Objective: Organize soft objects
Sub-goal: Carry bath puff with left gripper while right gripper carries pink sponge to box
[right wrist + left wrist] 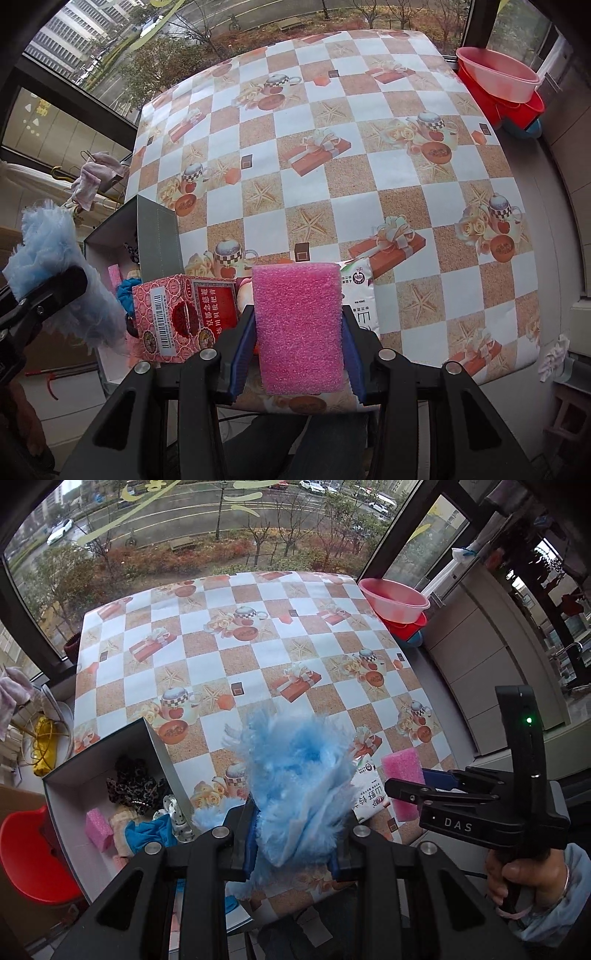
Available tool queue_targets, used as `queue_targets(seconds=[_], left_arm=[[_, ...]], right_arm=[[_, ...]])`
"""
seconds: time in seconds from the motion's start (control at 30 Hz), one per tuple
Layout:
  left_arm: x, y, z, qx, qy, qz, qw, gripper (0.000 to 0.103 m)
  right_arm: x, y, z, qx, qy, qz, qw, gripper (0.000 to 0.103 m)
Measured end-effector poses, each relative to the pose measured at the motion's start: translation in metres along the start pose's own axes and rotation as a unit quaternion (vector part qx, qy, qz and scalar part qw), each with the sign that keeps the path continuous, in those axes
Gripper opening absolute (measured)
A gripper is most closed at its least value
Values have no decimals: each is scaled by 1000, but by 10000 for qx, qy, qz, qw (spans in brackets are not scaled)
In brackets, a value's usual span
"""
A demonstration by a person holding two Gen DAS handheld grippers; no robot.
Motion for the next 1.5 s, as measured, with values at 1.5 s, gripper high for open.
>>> queue_targets(seconds=[1.5], left_arm=[[190, 42, -133, -273, 2412, 539, 9686, 31]], right_arm=[[244, -24, -33, 484, 2461, 317, 9675, 45]])
Point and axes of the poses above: each gripper's, at about its wrist camera, not at the fingertips, and y roughly against the way its jaws point, x to its left, z to its top, the point moved 8 cm from there along -y, roughly the way its jaws point, and after that the axes turned 6 degrees about -z, right-handed, at the moved point
